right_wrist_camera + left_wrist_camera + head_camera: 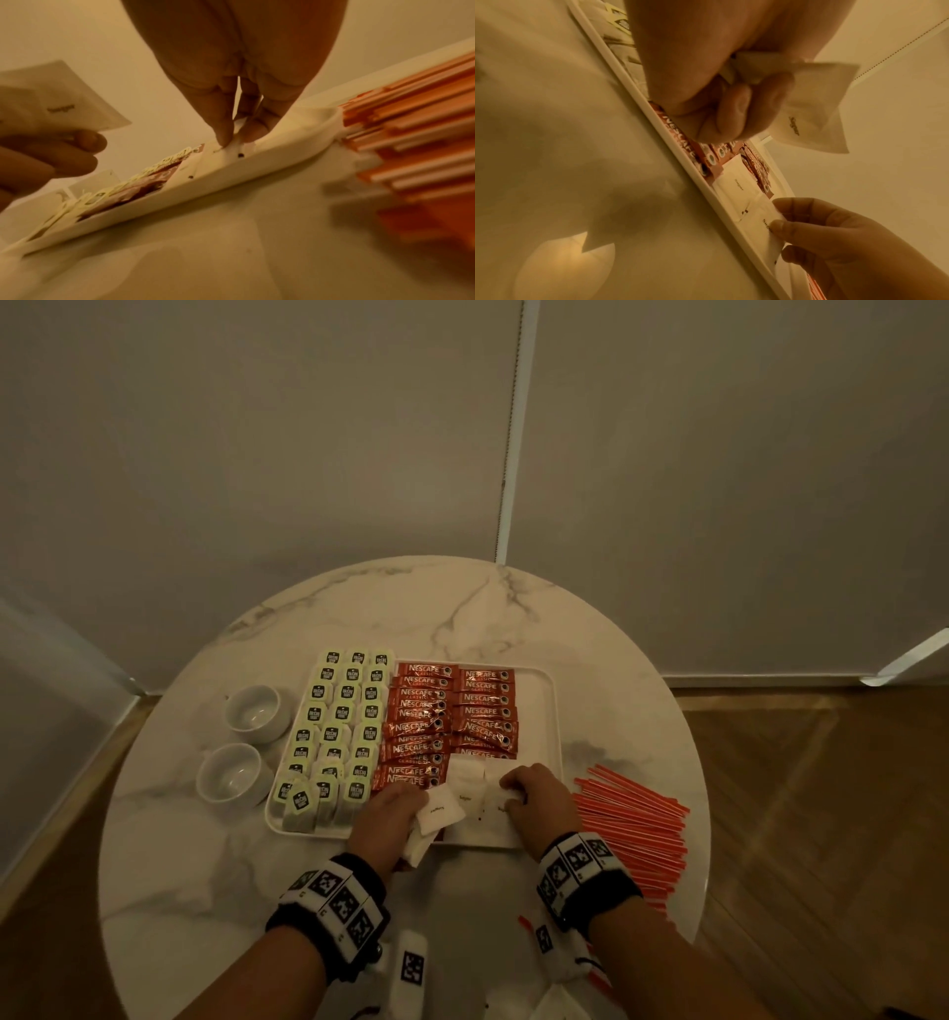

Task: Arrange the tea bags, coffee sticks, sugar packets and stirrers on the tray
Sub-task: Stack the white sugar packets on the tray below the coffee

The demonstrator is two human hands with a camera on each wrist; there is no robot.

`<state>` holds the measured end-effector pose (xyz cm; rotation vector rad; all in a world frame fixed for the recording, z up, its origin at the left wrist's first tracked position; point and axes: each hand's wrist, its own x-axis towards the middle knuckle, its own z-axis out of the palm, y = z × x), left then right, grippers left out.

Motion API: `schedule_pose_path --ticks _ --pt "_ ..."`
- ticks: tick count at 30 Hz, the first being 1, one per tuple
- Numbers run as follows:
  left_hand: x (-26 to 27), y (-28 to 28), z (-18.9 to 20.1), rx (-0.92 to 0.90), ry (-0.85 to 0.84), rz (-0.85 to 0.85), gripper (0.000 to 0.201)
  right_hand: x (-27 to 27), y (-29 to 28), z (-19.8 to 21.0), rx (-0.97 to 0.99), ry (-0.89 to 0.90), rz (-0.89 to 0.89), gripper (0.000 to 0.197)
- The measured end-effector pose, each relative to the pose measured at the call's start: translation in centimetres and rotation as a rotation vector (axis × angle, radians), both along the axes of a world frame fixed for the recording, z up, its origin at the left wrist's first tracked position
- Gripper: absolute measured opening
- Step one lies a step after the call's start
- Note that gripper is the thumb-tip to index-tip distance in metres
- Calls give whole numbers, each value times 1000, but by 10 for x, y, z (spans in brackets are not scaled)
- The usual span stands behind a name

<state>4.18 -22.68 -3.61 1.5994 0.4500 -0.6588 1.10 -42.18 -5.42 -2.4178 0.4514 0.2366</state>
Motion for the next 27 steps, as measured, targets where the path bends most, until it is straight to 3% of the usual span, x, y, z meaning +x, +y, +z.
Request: schedule_pose_path --ticks 8,10,12,14,17,20,23,27 --pt "-3 -12 -1 86 -101 25 12 -2 -5 3 -92 -80 -45 23" --pt "-5 -20 1 151 -170 -27 15 -8 -4 13 105 -101 -150 19" --pt "-7 -28 5 200 -221 -99 17 -14 6 23 369 -23 -210 30" --pt "-10 -34 5 171 -225 -166 18 -19 15 24 451 59 -200 37" --pt "-9 -37 7 122 -211 -221 18 -24 15 23 501 50 -287 30" --pt "-9 -36 10 89 -207 -255 18 -29 8 29 733 74 -330 23" --pt "-14 -36 13 -13 -82 -237 20 -31 0 40 882 36 -294 9" --pt "-18 -24 13 -240 168 -51 12 -26 -29 47 827 -35 -402 5"
